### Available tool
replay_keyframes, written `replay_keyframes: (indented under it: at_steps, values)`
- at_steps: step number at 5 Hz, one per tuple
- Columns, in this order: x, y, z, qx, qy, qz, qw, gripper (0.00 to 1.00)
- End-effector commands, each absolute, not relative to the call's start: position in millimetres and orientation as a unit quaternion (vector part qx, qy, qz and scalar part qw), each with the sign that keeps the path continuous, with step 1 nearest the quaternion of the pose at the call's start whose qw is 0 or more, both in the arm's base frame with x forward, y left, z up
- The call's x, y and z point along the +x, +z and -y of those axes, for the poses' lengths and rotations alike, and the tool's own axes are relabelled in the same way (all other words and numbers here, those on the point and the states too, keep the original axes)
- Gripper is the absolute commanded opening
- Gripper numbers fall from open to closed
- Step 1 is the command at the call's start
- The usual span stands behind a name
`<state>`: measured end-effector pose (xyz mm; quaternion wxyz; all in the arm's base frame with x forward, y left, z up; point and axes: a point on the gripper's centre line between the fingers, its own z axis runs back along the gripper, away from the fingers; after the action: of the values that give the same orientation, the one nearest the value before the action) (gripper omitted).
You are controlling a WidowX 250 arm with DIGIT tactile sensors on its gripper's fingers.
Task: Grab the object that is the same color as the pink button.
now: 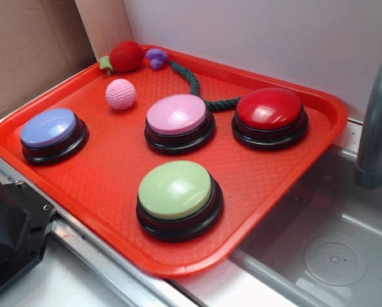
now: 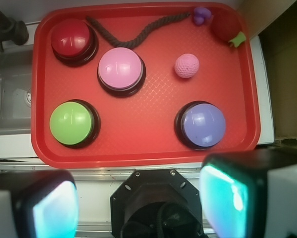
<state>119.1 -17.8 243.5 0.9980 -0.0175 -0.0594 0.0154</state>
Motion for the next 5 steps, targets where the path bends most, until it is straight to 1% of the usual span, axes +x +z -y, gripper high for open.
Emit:
replay_keyframes:
  at_steps: [1,2,3,4,5]
  values:
    - [119.1,243.5,17.8,-0.018,0.015,0.059,0.998,1.0]
    - [169.1,199.9,-12.9,0.055,0.13,0.036,0.989,1.0]
    - [217.4,174.1,-33.8,0.082,0.163,0.043,0.982,1.0]
    - [265.9,126.9,-63.1,0.097,0.18,0.064,0.977,1.0]
    - [276.2,74.6,-83.9,0.072,0.15,0.057,0.984,1.0]
